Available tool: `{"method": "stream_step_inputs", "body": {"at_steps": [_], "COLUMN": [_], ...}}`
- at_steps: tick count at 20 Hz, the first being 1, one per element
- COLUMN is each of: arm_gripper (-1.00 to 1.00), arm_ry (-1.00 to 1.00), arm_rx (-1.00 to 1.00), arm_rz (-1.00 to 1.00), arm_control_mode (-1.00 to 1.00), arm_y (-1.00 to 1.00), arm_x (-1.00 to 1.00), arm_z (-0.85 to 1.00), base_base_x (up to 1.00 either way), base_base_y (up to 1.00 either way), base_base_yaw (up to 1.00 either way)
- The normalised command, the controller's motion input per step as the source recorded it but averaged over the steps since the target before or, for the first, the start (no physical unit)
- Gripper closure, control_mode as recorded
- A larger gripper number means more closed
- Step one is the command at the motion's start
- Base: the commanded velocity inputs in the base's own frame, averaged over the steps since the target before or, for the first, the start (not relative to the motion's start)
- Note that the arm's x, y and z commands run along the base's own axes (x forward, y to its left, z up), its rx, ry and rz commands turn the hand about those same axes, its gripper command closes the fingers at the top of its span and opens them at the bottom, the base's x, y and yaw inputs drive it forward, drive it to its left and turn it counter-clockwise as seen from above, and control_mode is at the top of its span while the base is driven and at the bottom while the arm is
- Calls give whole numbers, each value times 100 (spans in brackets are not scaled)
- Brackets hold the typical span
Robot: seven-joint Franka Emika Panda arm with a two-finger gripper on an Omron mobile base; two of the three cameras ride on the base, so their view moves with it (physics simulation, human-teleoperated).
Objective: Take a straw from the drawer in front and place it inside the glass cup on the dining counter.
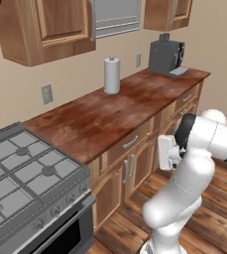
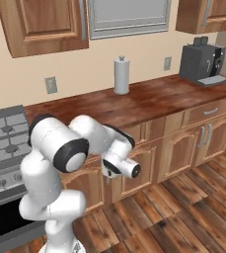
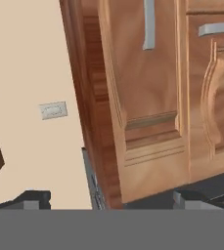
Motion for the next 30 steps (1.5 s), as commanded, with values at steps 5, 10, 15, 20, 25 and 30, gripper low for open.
{"method": "stream_step_inputs", "body": {"at_steps": [5,10,15,20,25,30], "arm_gripper": [-100,-100,-100,-100,-100,-100], "arm_ry": [0,0,0,0,0,1], "arm_rx": [27,18,4,1,0,0], "arm_rz": [0,1,1,0,0,0], "arm_control_mode": [-100,-100,-100,-100,-100,-100], "arm_y": [-3,-3,0,0,3,13], "arm_x": [58,43,26,40,46,43], "arm_z": [-28,-20,-14,-16,-15,-21], "base_base_x": [0,0,0,0,0,0], "base_base_y": [0,0,0,0,0,0], "base_base_yaw": [0,0,0,0,0,0]}}
